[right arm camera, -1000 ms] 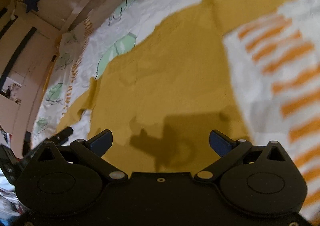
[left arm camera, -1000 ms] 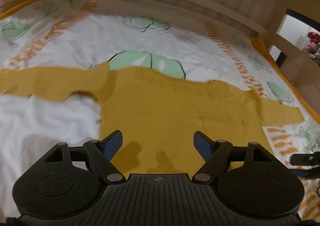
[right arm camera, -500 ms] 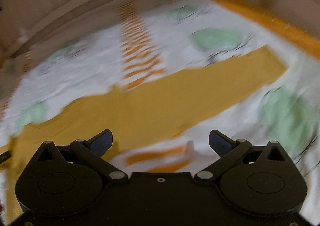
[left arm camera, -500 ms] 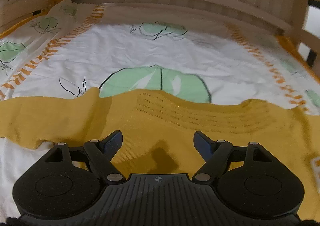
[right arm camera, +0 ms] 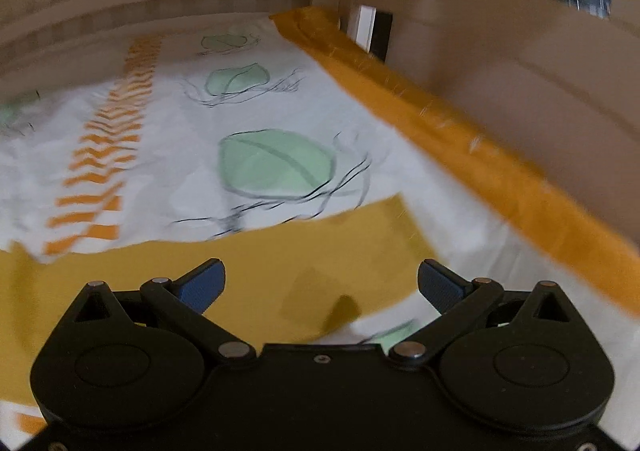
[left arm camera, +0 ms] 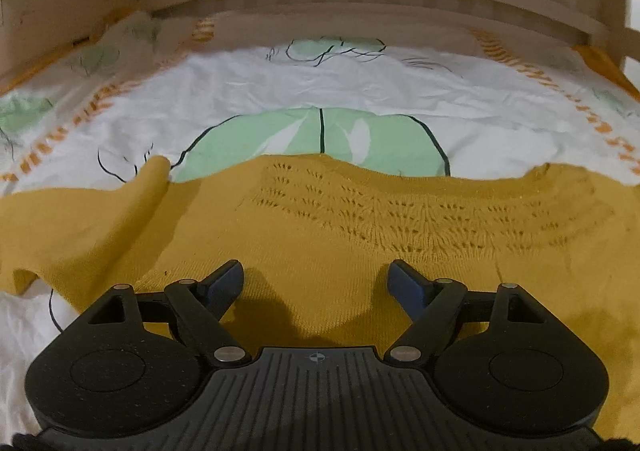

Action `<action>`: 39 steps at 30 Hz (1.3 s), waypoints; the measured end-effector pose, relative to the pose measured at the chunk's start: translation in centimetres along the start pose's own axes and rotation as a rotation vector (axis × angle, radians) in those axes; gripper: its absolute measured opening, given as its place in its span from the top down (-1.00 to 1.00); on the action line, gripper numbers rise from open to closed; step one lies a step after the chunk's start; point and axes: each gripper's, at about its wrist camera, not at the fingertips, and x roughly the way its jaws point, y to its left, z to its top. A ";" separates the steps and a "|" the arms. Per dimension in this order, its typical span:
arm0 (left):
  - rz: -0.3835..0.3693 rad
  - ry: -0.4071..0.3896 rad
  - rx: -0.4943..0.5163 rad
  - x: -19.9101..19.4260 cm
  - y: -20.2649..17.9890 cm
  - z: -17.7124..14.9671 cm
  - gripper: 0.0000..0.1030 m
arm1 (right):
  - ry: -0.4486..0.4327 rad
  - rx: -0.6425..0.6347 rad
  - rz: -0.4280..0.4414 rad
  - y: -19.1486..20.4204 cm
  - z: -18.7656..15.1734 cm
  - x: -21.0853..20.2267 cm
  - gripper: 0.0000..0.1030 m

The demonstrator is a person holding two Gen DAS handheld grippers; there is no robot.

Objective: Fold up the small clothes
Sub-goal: 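Move the right tool to a sweater sleeve cuff and grasp it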

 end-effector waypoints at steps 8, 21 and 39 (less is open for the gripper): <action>0.001 0.002 -0.045 0.5 0.4 -0.3 -0.80 | 0.031 0.021 -0.040 -3.5 0.7 4.8 -0.98; 0.026 -0.002 -0.021 1.0 -0.4 -0.4 -0.85 | 0.108 0.113 0.051 -6.6 -0.2 9.7 -1.00; 0.038 0.005 -0.019 1.2 -0.4 -0.3 -0.93 | 0.133 0.153 0.205 -7.6 1.4 5.8 0.73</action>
